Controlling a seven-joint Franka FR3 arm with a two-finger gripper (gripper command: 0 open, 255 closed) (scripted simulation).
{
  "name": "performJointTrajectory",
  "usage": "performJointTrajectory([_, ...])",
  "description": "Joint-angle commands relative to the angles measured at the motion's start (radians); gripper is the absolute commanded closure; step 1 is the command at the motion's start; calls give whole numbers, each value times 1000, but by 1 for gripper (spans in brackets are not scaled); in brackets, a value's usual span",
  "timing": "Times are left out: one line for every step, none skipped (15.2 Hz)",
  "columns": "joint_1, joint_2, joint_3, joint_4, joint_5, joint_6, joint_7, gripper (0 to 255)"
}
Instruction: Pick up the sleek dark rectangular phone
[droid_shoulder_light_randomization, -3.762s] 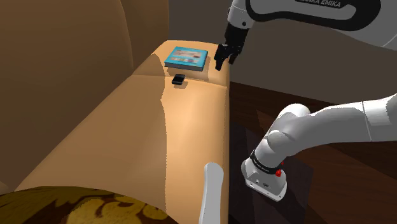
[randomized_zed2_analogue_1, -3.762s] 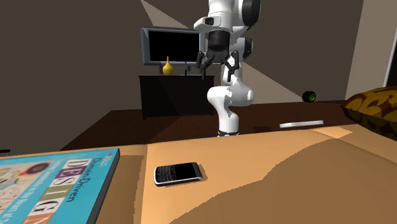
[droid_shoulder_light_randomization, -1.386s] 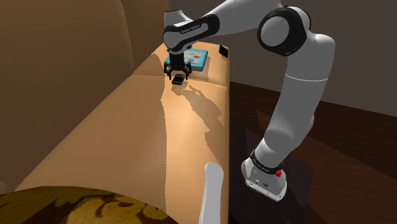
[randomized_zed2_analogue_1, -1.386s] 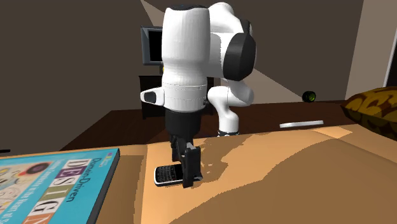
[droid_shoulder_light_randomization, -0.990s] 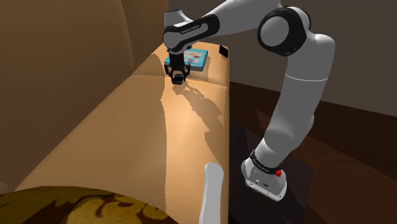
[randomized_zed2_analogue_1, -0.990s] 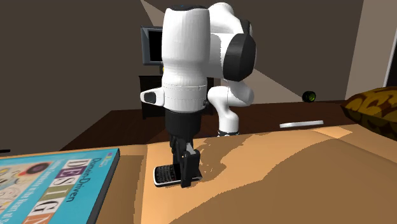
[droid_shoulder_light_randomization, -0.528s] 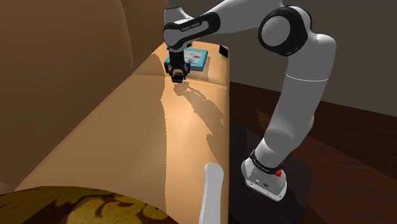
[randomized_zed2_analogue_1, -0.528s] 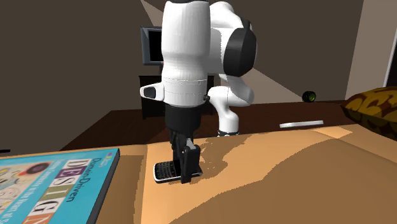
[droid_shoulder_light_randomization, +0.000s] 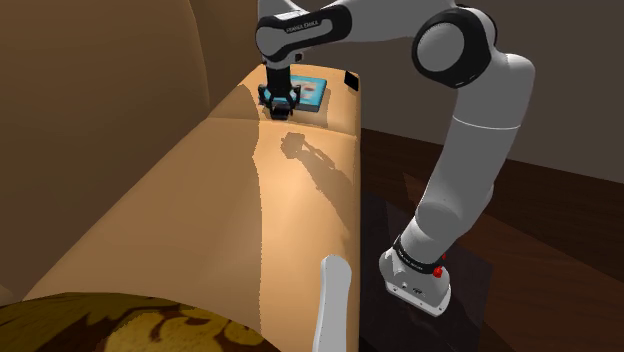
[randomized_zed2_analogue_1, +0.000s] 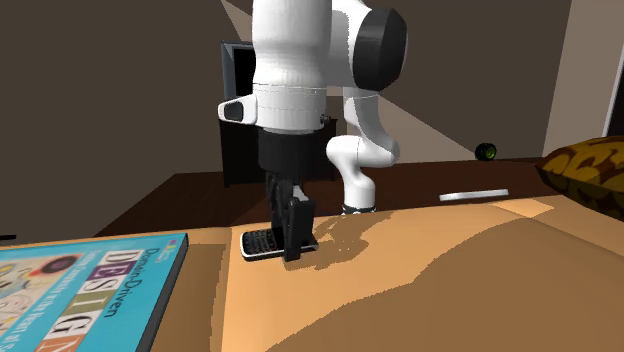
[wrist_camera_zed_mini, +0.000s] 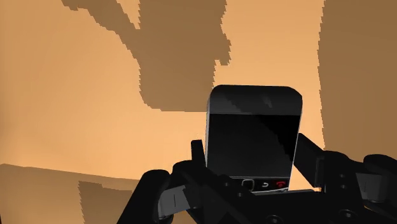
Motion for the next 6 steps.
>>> performJointTrajectory([0,-6,0,20,2,-26,-4,255])
performJointTrajectory([0,-9,0,29,2,-38,-5,255])
performJointTrajectory([0,-12,1,39,3,-51,-7,255])
performJointTrajectory([0,-14,1,49,4,-63,-8,255])
performJointTrajectory([0,-15,1,51,4,-65,-8,255])
performJointTrajectory([0,-15,1,51,4,-65,-8,255])
